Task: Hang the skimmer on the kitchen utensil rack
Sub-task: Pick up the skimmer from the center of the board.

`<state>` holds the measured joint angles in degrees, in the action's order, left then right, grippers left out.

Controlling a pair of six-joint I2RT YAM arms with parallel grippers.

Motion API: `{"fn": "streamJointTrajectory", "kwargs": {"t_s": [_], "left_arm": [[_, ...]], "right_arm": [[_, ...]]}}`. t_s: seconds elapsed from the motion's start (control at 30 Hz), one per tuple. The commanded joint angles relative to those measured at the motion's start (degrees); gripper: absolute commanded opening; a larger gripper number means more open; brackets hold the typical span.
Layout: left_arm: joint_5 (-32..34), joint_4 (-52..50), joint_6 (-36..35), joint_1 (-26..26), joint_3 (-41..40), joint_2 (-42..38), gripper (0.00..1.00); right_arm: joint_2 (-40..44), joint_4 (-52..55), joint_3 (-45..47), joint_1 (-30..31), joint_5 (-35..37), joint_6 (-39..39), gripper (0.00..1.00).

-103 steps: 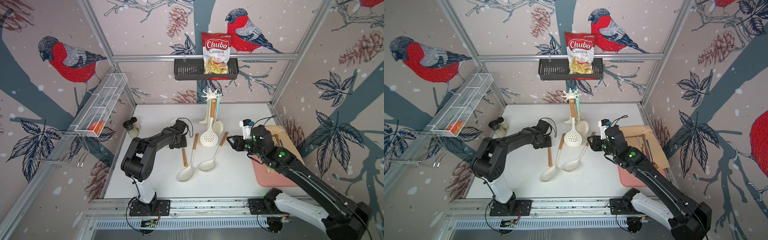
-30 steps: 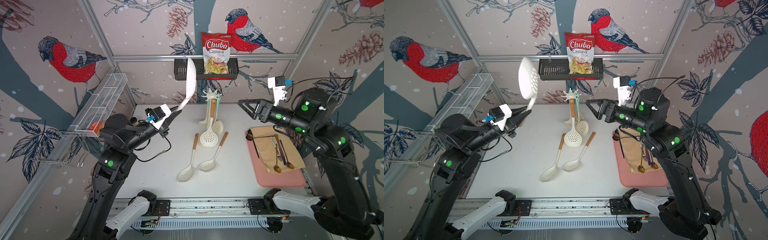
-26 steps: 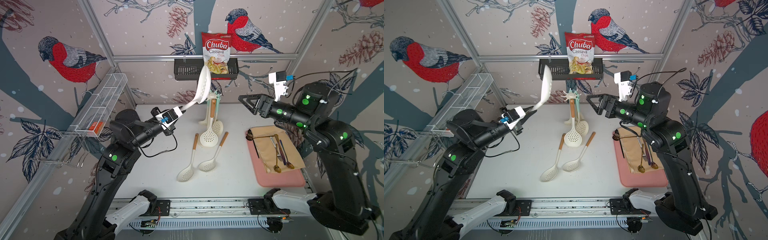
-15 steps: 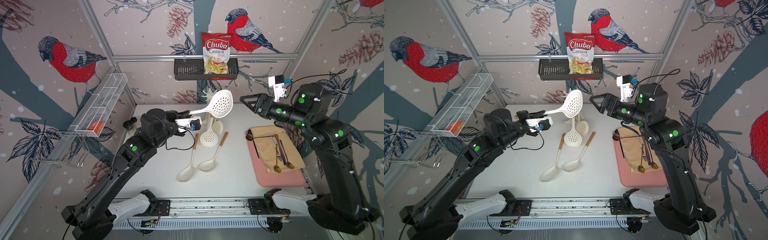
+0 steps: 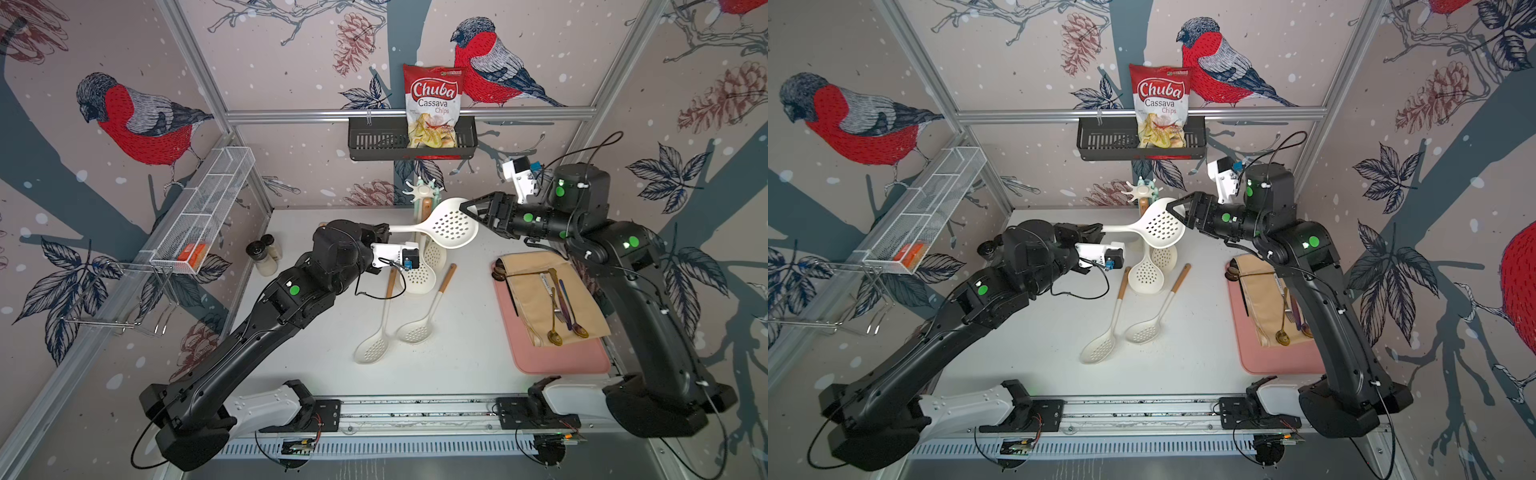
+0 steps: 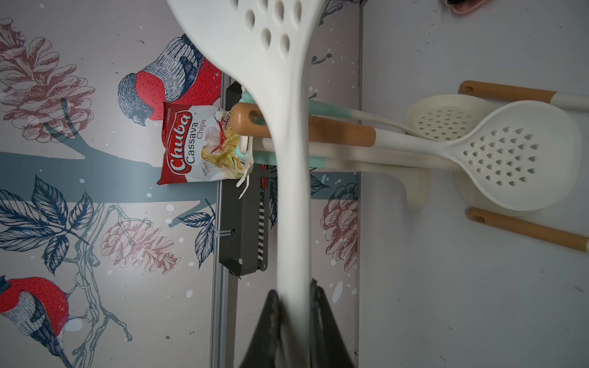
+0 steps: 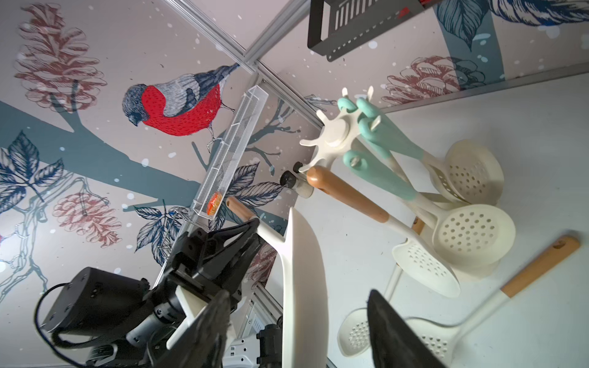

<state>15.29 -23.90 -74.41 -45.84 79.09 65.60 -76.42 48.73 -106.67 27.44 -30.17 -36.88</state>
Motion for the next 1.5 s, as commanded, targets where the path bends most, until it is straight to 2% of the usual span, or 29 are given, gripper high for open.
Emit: {"fn": "streamJointTrajectory", "kwargs": {"t_s": [0.0,0.07,0.27,0.3,0.33,0.37,0.4,0.43,0.47,0.5,0.63,0.73,0.77,0.83,0.9,1.0,1.17,1.3,1.47], "left_arm": [[4.84,6.04,-2.46,-1.61,0.28,0.31,0.00],[6.06,6.36,-3.02,-2.26,0.35,0.55,0.00],[7.75,8.03,-2.02,-3.35,-0.07,0.59,0.00],[7.18,8.77,-0.98,-3.51,-0.23,0.27,0.14],[6.50,10.02,0.76,-3.76,-0.50,-0.15,0.35],[5.82,11.25,2.62,-4.04,-0.81,-0.67,0.51],[5.05,13.14,5.74,-4.44,-1.26,-1.44,0.63],[4.03,15.09,9.83,-4.83,-1.83,-2.56,0.83],[2.24,16.24,14.40,-5.11,-2.29,-3.86,0.95],[-0.87,17.39,20.45,-5.16,-3.01,-5.69,0.98],[-11.22,23.63,44.62,-5.22,-9.28,-13.31,0.98],[-17.37,29.64,62.37,-5.20,-15.42,-18.35,0.98],[-16.93,31.99,68.21,-5.21,-17.20,-19.53,0.98],[-10.95,32.53,82.26,-5.20,-18.54,-20.51,0.98],[-6.99,28.00,90.55,-5.22,-16.72,-19.73,0.99],[-6.21,28.14,101.34,-5.20,-16.62,-19.13,0.99],[-9.71,41.87,110.75,-5.15,-20.74,-18.18,0.99],[-12.16,46.85,112.82,-5.16,-18.53,-14.63,0.99],[-8.89,49.07,114.79,-4.81,-16.18,-12.15,0.99]], "right_arm": [[-1.07,4.24,0.47,0.85,0.62,3.58,0.52],[-1.27,4.85,0.96,1.25,1.64,4.14,0.42],[0.42,2.06,2.60,1.56,2.73,3.49,0.02],[1.19,0.98,2.86,1.50,3.40,3.17,0.00],[2.05,-0.17,3.25,1.48,4.35,2.57,0.00],[2.84,-1.13,3.60,1.44,5.31,1.94,0.00],[3.86,-2.05,3.98,1.27,6.86,1.20,0.00],[4.35,-2.76,4.41,1.18,9.07,0.34,0.00],[6.32,-3.34,4.94,1.05,11.41,-0.42,0.00],[7.64,-3.84,5.85,0.88,14.46,-1.25,0.00],[13.29,-7.64,12.41,0.00,23.82,-4.75,0.00],[17.32,-13.46,18.64,-1.01,23.76,-6.41,0.00],[18.17,-15.29,20.33,-1.01,23.18,-6.82,0.00],[20.94,-20.44,24.66,-1.03,21.51,-7.59,0.00],[24.02,-25.64,29.09,-0.99,20.48,-8.73,0.00],[27.84,-32.72,35.02,-0.98,18.07,-10.75,0.00],[30.50,-40.50,41.31,0.14,13.95,-12.69,0.00],[30.13,-41.54,41.81,1.84,11.88,-11.17,0.00],[30.79,-42.97,42.55,3.90,10.05,-9.11,0.00]]}}
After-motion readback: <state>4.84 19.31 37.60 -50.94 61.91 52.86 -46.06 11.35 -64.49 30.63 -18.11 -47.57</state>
